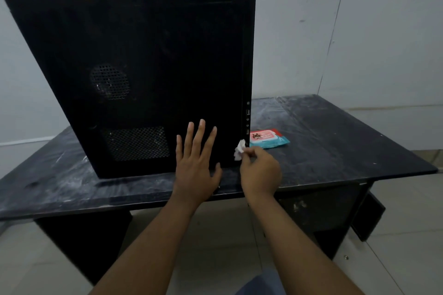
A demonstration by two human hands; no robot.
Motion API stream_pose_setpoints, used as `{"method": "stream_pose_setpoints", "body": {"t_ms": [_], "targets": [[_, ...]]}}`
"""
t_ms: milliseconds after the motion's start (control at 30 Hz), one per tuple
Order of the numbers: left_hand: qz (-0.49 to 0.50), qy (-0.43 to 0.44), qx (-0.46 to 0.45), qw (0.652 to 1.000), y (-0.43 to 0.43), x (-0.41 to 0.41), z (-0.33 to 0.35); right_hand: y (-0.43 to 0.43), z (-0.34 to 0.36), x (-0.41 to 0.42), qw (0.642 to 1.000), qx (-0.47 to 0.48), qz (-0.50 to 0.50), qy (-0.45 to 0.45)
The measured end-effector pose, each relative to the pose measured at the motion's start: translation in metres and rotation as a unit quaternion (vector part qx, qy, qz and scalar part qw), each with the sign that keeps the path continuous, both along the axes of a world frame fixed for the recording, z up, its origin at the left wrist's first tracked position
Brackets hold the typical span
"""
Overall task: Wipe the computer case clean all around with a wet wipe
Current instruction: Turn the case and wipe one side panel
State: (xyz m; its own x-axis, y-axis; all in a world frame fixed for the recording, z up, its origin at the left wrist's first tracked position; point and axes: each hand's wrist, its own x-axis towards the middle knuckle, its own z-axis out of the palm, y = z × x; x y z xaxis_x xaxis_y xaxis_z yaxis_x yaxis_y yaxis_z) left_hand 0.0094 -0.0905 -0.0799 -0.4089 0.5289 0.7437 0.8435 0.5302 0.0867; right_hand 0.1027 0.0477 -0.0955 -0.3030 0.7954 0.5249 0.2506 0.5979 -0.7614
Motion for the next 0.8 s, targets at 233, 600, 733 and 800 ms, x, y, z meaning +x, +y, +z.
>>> {"method": "stream_pose_setpoints", "body": {"t_ms": [233,600,733,800], "targets": [[-0.002,-0.001,0.0,1.0,-0.001,0.0,0.0,0.002,-0.01,0.002,0.998,0.019,-0.044,-0.03],[-0.004,-0.006,-0.006,1.0,-0.002,0.002,0.002,0.003,0.018,-0.002,0.999,0.021,-0.018,0.044],[-0.003,-0.006,-0.004,1.0,-0.002,0.003,0.003,0.006,0.007,-0.002,1.0,-0.003,-0.009,0.013],[-0.003,-0.007,-0.007,1.0,-0.002,0.003,0.003,0.009,0.018,-0.003,1.0,0.0,-0.01,0.002]]}}
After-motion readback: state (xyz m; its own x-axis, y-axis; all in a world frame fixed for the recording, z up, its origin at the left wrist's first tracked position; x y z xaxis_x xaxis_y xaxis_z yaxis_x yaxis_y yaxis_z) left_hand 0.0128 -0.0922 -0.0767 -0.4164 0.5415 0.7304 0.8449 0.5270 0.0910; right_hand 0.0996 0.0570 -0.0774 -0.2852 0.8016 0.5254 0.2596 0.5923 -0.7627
